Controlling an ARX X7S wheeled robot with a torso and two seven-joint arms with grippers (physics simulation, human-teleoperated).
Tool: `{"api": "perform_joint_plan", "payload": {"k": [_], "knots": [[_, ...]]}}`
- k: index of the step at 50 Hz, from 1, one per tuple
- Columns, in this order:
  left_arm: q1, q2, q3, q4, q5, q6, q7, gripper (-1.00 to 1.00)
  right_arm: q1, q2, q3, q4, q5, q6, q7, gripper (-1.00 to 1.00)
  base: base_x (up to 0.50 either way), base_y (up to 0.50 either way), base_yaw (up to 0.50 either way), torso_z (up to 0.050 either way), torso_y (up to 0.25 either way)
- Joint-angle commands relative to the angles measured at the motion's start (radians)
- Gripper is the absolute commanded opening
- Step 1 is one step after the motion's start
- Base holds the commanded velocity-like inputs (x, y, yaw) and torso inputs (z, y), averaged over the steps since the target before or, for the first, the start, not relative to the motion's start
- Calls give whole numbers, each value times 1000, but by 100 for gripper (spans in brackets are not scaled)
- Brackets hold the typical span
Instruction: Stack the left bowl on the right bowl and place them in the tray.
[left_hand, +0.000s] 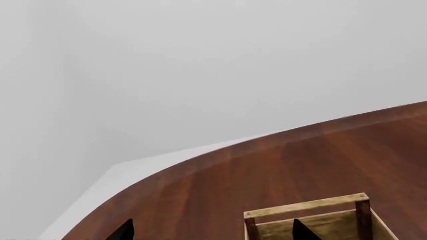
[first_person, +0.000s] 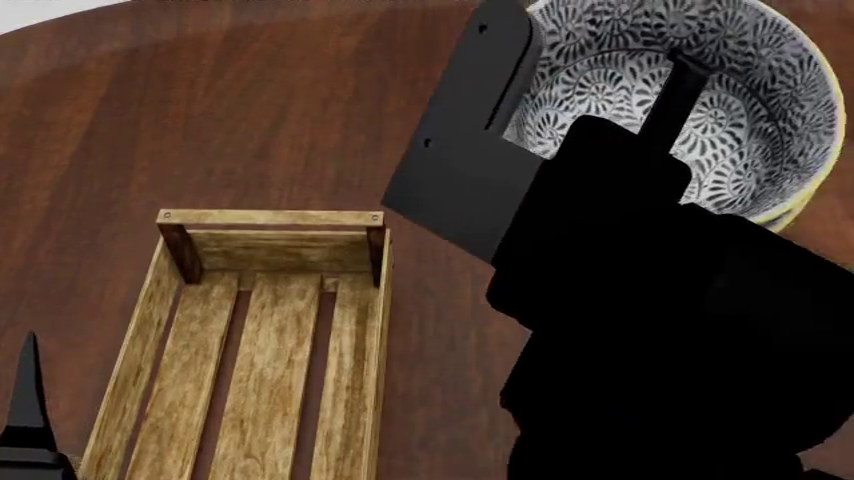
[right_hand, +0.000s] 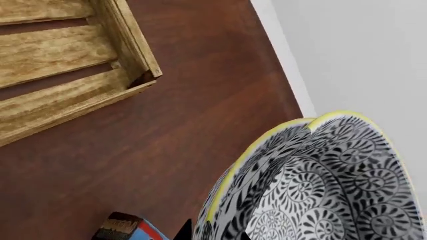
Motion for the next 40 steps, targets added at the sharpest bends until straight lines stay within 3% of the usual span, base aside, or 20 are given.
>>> {"api": "perform_joint_plan", "payload": {"k": [1, 40], "knots": [[16, -5, -32, 13, -15, 3, 0, 100, 19, -95, -46, 2, -4, 0, -39, -100, 0, 0, 0, 0, 10], [52, -17, -118, 53, -47, -2, -7, 100, -20, -333, -122, 36, 33, 0, -39, -100, 0, 0, 0, 0, 1]]}}
